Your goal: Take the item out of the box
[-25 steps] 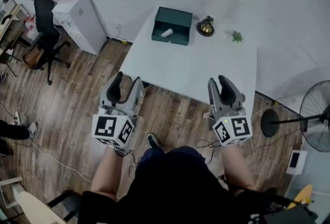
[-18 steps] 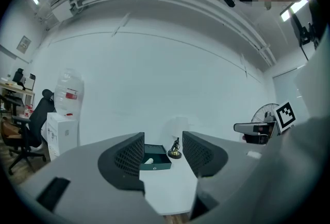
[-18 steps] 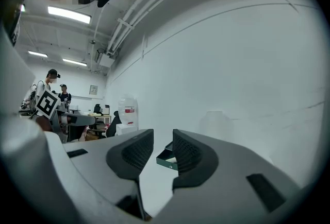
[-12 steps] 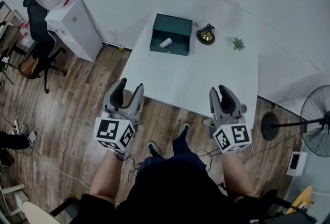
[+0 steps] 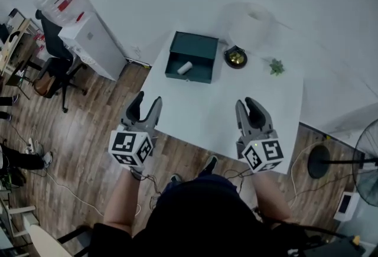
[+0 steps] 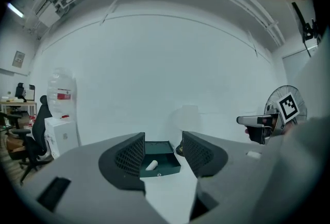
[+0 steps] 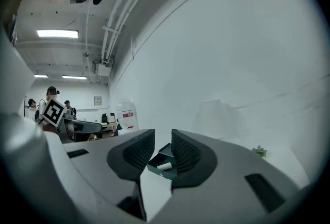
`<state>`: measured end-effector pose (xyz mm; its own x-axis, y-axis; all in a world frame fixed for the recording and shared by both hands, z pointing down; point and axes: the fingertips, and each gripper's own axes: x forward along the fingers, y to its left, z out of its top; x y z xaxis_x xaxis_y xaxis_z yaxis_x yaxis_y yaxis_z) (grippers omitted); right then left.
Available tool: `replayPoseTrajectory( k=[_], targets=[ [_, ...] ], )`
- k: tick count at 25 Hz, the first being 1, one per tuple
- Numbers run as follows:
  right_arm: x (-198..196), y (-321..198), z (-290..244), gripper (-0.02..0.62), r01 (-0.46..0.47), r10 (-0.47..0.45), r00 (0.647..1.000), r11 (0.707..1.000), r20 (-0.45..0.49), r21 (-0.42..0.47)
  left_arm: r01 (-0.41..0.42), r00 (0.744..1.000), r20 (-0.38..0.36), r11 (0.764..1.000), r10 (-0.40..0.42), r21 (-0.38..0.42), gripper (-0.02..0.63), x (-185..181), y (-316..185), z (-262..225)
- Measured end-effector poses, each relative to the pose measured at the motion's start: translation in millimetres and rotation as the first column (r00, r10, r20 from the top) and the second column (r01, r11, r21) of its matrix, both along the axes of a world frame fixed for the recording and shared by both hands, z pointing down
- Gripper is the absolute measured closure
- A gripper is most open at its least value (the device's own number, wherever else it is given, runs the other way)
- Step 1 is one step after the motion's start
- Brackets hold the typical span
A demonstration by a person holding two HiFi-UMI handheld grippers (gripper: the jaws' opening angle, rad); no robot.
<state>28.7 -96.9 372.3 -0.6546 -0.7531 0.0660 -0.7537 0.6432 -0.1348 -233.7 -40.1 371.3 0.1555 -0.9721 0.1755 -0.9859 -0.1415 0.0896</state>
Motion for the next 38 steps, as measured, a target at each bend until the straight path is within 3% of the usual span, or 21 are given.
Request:
replayPoseTrajectory(
  k=[8,15,26,29,38],
  targets=[
    [38,-61,12,0.491,0.054,-0.053,0.998,0.998,0.017,-0.033,0.041,0.998,0.044,0.996,-0.038,-0.076,0.383,34,-71,22],
    [53,-90,24,0.492,0.054,-0.052,0.998,0.996,0.030,-0.064,0.024,0.996,0.087,0.986,-0.009,-0.166,0.382,52,-117,54],
    [62,-122,51,0.499,-0.021,0.018,1.000,0.992,-0.022,-0.122,-0.044,0.985,0.144,0.938,0.099,-0.342,0.383,40,-202,145],
    [58,-133,56,0.502,-0.055,0.049,0.998,0.990,-0.042,-0.133,-0.075,0.977,0.151,0.910,0.149,-0.407,0.383,32,-225,176],
    [44,-152,67,0.508,-0.163,0.150,0.985,0.973,-0.086,-0.165,-0.170,0.935,0.148,0.774,0.322,-0.610,0.383,11,-275,260]
  ],
)
